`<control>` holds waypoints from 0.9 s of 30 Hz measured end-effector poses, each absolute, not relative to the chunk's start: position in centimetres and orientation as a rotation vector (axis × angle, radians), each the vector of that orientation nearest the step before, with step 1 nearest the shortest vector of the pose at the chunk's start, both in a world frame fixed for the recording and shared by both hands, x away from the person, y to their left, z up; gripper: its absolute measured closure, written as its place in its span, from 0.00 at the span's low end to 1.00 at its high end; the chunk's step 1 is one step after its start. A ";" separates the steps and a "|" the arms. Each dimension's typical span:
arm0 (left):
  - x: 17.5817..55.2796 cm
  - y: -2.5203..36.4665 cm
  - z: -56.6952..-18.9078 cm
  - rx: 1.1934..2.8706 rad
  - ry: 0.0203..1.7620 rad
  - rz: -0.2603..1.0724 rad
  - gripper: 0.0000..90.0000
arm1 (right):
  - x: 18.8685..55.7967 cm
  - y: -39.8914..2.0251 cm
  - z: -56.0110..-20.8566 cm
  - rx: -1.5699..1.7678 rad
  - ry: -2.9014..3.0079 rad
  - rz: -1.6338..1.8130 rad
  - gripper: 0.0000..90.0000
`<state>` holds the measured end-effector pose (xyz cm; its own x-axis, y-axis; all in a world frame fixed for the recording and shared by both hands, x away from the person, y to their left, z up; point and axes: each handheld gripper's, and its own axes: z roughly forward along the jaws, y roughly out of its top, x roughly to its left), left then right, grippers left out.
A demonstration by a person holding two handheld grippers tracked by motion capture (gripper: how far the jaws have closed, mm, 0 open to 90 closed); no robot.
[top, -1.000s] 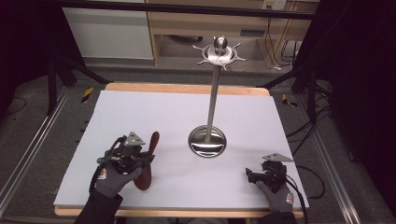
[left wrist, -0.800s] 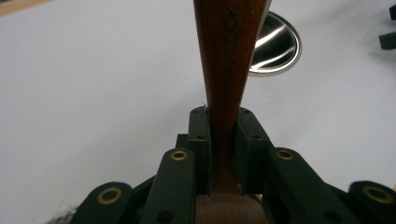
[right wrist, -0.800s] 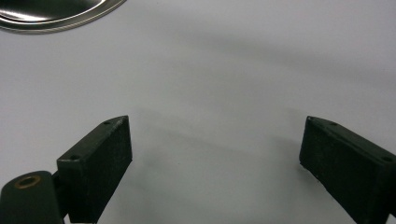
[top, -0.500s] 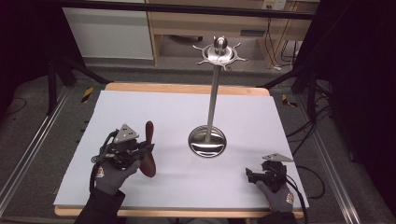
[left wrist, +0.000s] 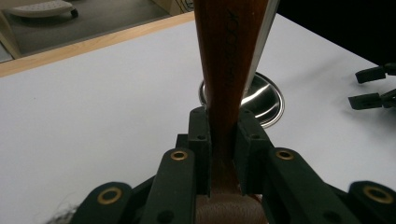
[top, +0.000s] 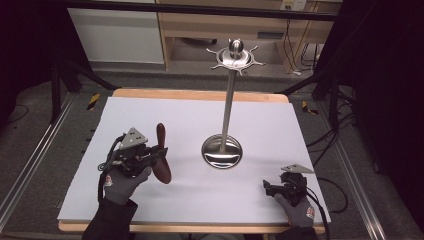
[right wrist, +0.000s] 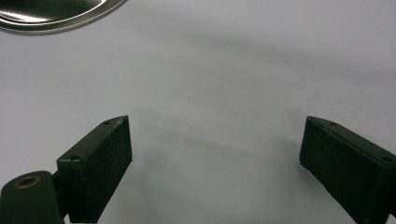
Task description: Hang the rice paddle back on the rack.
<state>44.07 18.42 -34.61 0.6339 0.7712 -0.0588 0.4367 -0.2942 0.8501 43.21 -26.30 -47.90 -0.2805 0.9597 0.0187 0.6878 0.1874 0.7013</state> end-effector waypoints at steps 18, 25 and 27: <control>44.2 17.5 -32.6 1.887 0.902 0.463 0.86 | 43.2 -26.2 -47.9 1.551 2.034 0.855 0.11; 44.2 16.9 -30.9 1.881 0.863 0.481 0.86 | 43.2 -26.2 -47.8 1.549 2.032 0.857 0.11; 44.2 16.7 -30.4 1.877 0.855 0.486 0.87 | 43.2 -26.2 -47.8 1.548 2.032 0.856 0.11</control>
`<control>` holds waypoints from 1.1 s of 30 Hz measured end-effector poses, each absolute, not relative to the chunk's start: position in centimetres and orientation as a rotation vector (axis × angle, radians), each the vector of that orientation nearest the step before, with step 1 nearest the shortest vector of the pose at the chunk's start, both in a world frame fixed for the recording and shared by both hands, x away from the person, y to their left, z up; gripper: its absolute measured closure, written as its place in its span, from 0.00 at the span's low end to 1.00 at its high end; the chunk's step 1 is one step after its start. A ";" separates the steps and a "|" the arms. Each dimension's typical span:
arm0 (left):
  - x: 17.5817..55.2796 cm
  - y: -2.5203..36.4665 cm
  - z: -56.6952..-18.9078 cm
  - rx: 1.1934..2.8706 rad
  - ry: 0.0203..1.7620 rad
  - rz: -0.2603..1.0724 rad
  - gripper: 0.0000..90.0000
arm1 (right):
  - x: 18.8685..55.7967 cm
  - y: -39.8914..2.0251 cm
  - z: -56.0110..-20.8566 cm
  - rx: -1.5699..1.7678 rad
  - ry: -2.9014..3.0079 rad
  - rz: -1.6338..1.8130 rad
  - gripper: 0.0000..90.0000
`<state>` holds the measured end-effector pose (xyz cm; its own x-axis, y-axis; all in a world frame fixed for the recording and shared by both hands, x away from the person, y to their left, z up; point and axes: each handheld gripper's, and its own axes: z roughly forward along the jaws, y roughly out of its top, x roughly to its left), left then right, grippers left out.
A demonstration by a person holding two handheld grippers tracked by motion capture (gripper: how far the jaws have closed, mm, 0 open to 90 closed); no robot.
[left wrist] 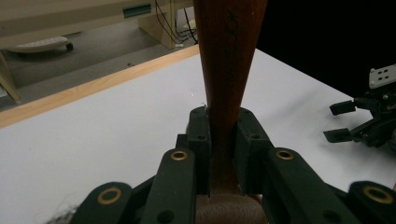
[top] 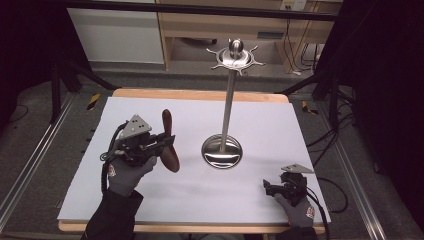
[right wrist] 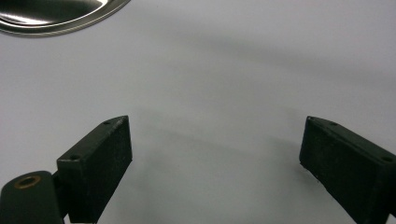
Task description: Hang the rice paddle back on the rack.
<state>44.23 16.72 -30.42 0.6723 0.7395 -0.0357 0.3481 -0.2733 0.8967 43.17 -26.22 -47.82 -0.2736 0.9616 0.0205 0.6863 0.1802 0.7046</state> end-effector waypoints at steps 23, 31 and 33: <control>44.9 15.9 -27.1 1.837 0.815 0.509 0.87 | 43.2 -26.3 -47.8 1.541 2.032 0.851 0.11; 45.2 15.1 -26.0 1.829 0.795 0.506 0.87 | 43.1 -26.3 -47.7 1.553 2.025 0.861 0.11; 45.3 15.0 -25.7 1.832 0.787 0.504 0.87 | 43.1 -26.3 -47.7 1.556 2.023 0.862 0.11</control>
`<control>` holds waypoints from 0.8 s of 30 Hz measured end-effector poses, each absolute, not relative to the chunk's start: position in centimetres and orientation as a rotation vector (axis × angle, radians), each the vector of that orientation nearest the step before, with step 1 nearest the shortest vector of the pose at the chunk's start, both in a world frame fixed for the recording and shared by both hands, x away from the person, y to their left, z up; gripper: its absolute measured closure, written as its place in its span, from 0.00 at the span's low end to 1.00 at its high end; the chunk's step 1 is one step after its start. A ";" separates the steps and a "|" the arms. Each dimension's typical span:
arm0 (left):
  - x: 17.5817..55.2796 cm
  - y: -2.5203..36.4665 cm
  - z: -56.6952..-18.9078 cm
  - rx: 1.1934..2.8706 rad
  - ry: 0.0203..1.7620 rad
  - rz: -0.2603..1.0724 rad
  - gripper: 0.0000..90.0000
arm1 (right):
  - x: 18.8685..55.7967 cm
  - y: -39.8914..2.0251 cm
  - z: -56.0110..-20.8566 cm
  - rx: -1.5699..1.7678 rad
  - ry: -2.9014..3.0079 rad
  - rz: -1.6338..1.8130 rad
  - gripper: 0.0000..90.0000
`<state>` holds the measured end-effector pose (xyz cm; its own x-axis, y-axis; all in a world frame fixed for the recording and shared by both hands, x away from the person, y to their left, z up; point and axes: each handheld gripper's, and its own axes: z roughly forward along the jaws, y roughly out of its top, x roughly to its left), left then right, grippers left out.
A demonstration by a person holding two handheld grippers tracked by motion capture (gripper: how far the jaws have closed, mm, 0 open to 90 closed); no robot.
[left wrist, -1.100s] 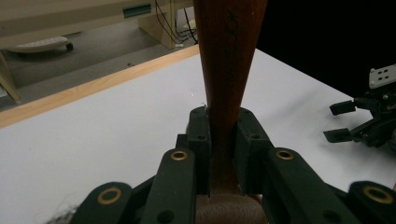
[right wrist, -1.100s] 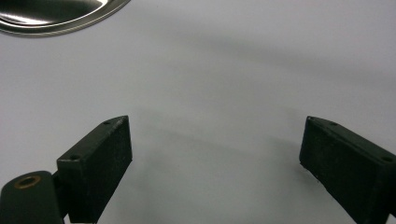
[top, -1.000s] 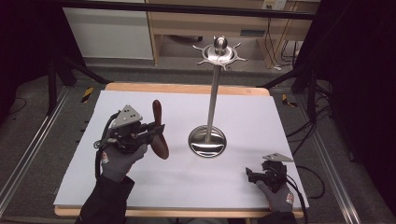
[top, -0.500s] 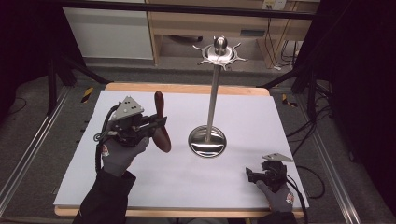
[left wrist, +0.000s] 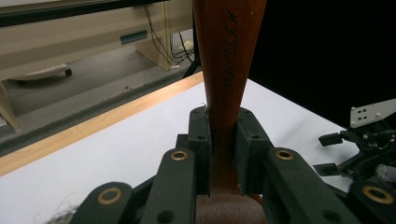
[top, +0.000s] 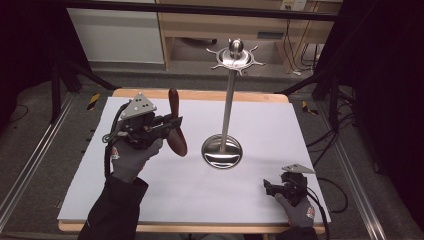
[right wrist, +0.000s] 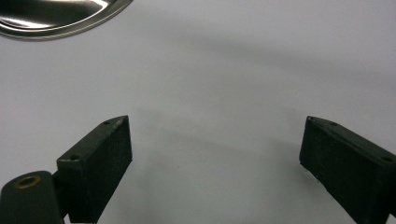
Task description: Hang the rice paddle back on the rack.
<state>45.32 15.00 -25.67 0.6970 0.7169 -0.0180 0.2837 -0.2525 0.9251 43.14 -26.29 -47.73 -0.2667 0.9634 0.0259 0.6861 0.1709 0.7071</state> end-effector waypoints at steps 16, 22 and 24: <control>45.7 13.5 -23.9 1.851 0.762 0.493 0.87 | 43.2 -26.3 -47.7 1.557 2.023 0.870 0.11; 46.0 13.1 -23.3 1.863 0.751 0.506 0.87 | 43.2 -26.3 -47.7 1.558 2.022 0.870 0.11; 46.1 13.0 -23.1 1.860 0.747 0.508 0.87 | 43.2 -26.3 -47.7 1.562 2.022 0.874 0.11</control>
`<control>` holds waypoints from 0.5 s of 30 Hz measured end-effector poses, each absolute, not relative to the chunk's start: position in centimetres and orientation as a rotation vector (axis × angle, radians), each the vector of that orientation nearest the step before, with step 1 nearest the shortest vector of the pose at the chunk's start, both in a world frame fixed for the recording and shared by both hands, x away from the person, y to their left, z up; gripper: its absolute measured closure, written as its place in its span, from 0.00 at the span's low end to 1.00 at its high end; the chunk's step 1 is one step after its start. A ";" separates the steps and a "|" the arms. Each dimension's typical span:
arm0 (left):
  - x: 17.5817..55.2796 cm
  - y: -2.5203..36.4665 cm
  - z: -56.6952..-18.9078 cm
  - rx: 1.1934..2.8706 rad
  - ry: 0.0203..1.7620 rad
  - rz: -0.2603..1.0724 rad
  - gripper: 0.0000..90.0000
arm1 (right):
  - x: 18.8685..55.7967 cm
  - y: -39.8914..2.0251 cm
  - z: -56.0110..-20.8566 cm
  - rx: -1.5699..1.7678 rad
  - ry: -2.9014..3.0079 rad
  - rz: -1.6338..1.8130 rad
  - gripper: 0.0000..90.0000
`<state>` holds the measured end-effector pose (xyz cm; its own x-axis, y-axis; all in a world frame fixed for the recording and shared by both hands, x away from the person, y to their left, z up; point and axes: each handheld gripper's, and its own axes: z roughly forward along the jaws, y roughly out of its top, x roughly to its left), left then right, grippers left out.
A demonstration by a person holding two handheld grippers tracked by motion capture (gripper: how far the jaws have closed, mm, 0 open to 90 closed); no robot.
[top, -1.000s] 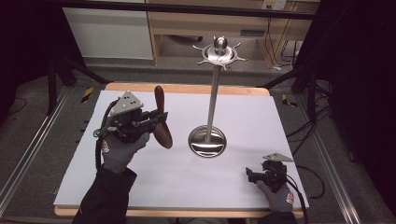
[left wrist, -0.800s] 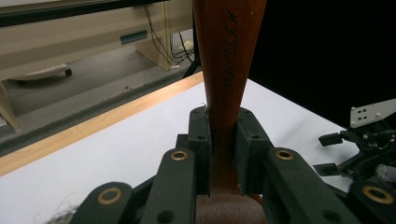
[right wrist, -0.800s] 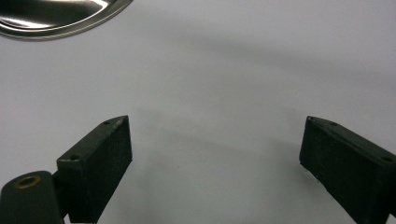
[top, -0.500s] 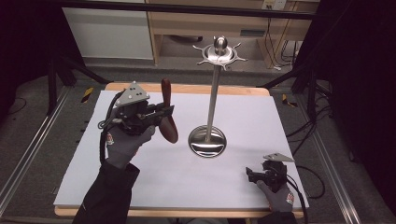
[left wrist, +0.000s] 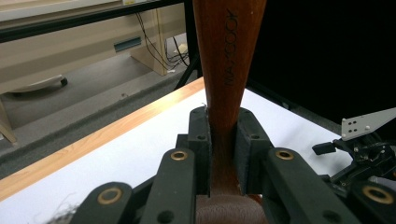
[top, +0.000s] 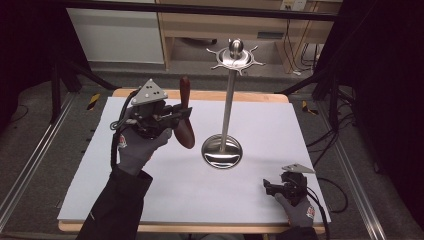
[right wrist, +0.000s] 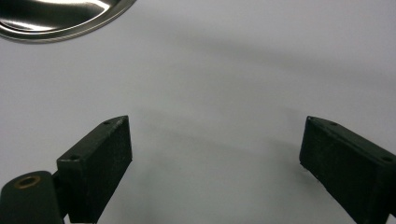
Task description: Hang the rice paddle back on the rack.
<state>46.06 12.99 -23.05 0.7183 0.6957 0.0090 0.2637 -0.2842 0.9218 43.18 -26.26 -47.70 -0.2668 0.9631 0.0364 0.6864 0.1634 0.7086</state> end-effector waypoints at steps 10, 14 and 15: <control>46.5 12.1 -22.4 1.875 0.723 0.522 0.87 | 43.2 -26.3 -47.7 1.561 2.019 0.875 0.11; 46.7 11.6 -22.1 1.874 0.713 0.520 0.87 | 43.3 -26.4 -47.7 1.553 2.021 0.872 0.11; 46.8 11.5 -22.0 1.875 0.713 0.520 0.87 | 43.3 -26.3 -47.7 1.560 2.019 0.876 0.11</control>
